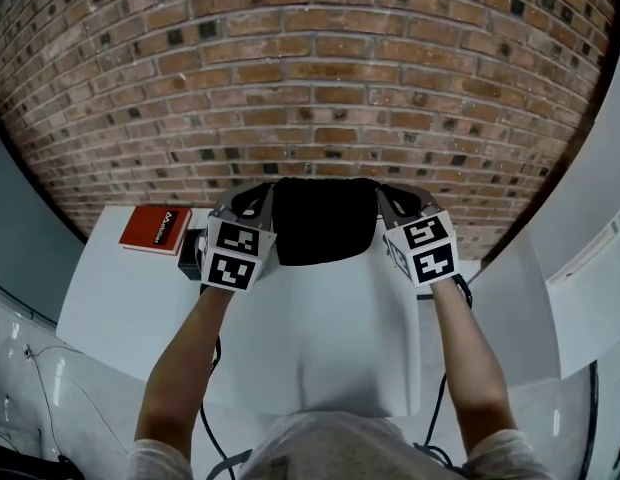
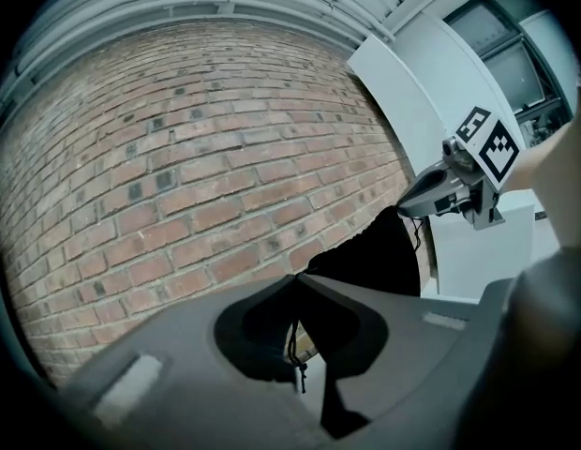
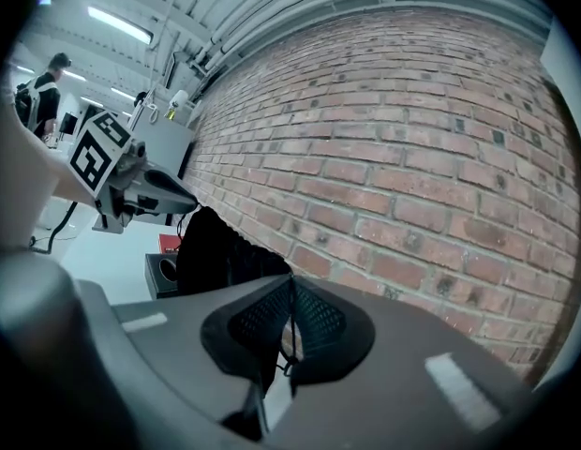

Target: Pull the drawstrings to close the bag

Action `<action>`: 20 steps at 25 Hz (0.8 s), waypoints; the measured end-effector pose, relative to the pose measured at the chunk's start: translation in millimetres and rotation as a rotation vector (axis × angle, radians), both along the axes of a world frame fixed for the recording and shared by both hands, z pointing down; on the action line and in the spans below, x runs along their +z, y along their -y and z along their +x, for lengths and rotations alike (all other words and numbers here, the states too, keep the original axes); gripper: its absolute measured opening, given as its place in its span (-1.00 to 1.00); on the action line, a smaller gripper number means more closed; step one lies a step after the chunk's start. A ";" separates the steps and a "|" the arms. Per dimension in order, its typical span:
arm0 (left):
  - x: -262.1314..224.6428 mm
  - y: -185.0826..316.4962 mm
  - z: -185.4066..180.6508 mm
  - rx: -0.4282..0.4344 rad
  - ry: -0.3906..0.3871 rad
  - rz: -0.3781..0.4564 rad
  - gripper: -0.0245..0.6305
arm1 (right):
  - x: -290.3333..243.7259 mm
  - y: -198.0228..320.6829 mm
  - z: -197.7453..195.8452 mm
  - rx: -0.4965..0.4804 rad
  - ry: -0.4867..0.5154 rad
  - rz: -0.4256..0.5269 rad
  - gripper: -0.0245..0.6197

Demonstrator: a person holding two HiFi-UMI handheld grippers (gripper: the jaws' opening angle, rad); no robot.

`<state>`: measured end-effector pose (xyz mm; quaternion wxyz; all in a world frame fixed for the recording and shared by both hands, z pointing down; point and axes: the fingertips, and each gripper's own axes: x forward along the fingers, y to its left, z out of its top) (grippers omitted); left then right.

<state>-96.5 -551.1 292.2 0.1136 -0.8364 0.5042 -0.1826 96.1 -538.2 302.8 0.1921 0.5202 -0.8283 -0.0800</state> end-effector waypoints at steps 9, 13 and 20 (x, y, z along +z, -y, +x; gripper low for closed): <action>-28.3 27.3 7.6 -0.026 -0.011 0.045 -0.90 | -20.5 24.2 10.7 0.020 0.027 0.050 -0.90; -32.4 31.7 9.8 -0.029 -0.001 0.052 -0.90 | -24.4 29.4 14.3 0.029 0.032 0.065 -0.90; -33.8 33.8 4.6 -0.048 -0.047 0.039 -0.90 | -27.4 32.9 20.9 0.061 0.065 0.074 -0.90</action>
